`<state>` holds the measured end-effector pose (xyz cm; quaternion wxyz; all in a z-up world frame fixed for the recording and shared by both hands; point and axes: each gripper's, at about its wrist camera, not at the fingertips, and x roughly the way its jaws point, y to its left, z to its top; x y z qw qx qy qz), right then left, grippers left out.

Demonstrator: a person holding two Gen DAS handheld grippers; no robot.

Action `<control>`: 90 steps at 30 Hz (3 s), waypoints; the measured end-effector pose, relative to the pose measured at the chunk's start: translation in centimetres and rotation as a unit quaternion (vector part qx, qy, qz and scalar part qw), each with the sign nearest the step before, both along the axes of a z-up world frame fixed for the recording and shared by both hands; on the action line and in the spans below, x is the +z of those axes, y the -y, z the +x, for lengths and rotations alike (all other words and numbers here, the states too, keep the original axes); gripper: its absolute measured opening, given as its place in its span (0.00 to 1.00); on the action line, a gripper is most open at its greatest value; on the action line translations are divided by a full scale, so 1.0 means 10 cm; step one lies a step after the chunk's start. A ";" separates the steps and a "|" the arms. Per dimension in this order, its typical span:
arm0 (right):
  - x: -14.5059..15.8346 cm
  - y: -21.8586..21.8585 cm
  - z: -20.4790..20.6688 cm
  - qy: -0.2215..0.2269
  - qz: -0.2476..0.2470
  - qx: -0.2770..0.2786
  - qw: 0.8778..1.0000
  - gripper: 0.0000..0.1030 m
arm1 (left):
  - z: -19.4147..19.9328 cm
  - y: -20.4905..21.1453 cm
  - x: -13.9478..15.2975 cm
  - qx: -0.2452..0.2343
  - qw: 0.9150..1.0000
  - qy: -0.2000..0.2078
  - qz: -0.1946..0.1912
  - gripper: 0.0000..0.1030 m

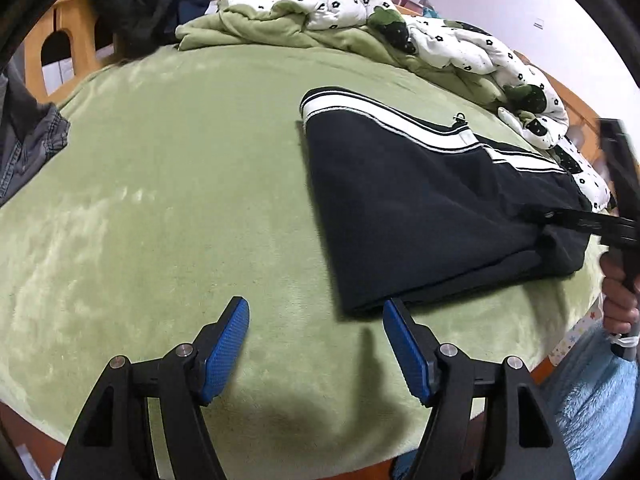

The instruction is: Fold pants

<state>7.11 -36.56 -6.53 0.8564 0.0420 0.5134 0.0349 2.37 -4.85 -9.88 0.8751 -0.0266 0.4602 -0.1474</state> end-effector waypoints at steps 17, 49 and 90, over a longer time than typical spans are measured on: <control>0.06 0.38 0.09 0.023 0.075 -0.061 0.995 0.49 | 0.04 -0.01 -0.17 -0.025 0.999 -0.033 -0.029 0.65; 0.10 0.41 0.60 0.068 0.106 -0.010 0.992 0.12 | -0.12 0.47 -0.09 -0.023 0.999 0.044 -0.016 0.56; 0.50 2.38 -0.64 0.080 0.002 -0.178 0.981 0.65 | 0.48 0.66 0.39 0.043 0.997 -0.009 -0.059 0.56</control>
